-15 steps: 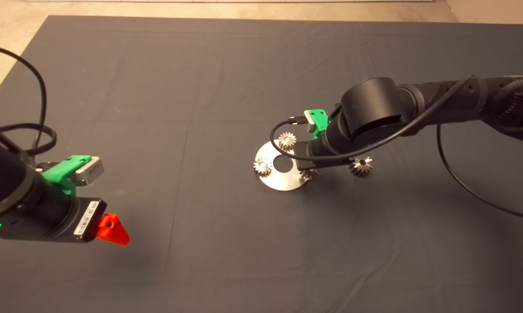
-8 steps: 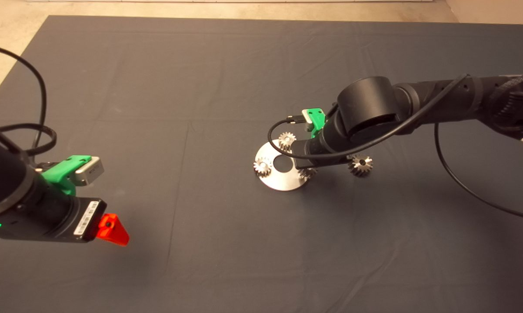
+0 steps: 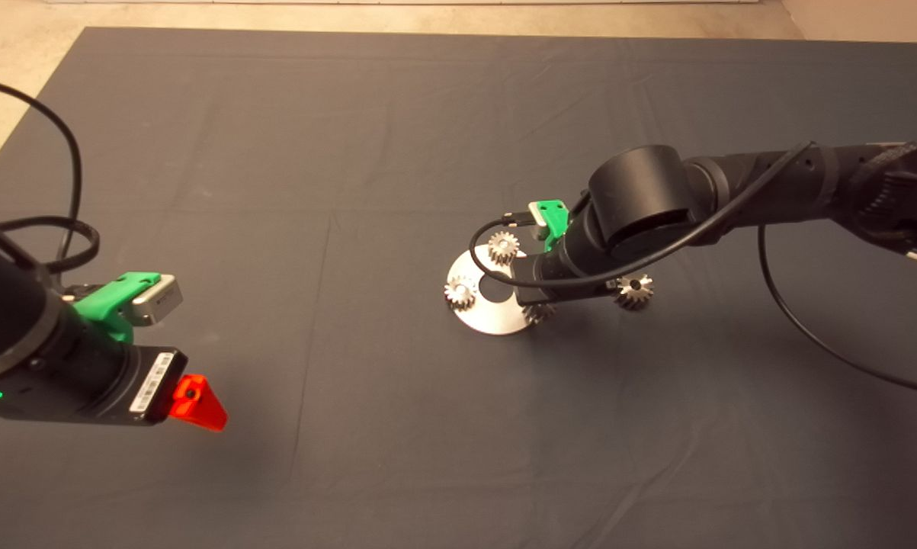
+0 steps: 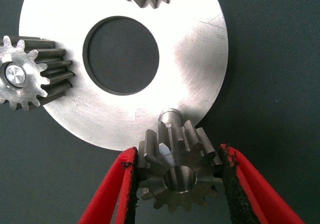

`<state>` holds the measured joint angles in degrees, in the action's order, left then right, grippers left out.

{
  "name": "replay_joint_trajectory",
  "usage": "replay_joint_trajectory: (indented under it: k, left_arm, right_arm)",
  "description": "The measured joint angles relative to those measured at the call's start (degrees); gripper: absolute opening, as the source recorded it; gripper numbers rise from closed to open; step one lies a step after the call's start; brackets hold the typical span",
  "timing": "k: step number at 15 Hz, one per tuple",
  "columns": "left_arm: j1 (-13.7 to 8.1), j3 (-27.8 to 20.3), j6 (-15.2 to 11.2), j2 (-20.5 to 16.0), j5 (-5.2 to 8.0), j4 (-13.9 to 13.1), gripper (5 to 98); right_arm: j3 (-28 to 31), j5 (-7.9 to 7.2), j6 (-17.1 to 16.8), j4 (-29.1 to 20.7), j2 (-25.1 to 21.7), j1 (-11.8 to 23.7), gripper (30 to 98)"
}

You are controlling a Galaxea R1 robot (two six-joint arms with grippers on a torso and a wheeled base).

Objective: Remove an incorrectly installed larger gear and replace it with the correct smaller gear

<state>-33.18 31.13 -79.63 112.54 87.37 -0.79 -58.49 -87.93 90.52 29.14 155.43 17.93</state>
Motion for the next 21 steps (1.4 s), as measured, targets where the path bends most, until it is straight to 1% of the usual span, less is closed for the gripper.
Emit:
replay_joint_trajectory:
  k: [6, 10, 13, 16, 18, 19, 21]
  left_arm:
    - [0.0, 0.0, 0.0, 0.0, 0.02, 0.0, 98.2]
    - [0.0, 0.0, 0.3, 0.0, 0.02, 0.0, 98.2]
    - [0.0, 0.0, 0.7, 0.0, 0.02, 0.0, 98.2]
    - [0.0, 0.0, 0.9, 0.0, 0.02, 0.0, 98.2]
    - [0.0, 0.4, 1.1, 0.0, 0.02, 0.0, 98.2]
    - [0.0, 0.6, 1.1, 0.0, 0.02, 0.0, 98.2]
    - [0.0, 0.6, 1.3, 0.0, 0.02, 0.0, 98.2]
  right_arm:
    - [0.0, -0.03, -0.1, 0.0, 0.0, 0.0, 38.2]
    - [-0.7, 0.19, -2.0, -0.2, 0.0, 0.0, 38.2]
    - [-1.7, 0.17, -2.9, -0.6, 0.3, 0.3, 38.3]
    - [-3.1, 0.03, -4.0, -1.1, 0.9, 0.5, 38.3]
    - [-4.8, 0.22, -4.6, -1.1, 1.6, 0.8, 38.2]
    - [-5.4, -0.16, -5.0, -1.1, 2.0, 0.9, 38.2]
    - [-5.9, -0.38, -5.1, -1.1, 2.3, 1.0, 38.2]
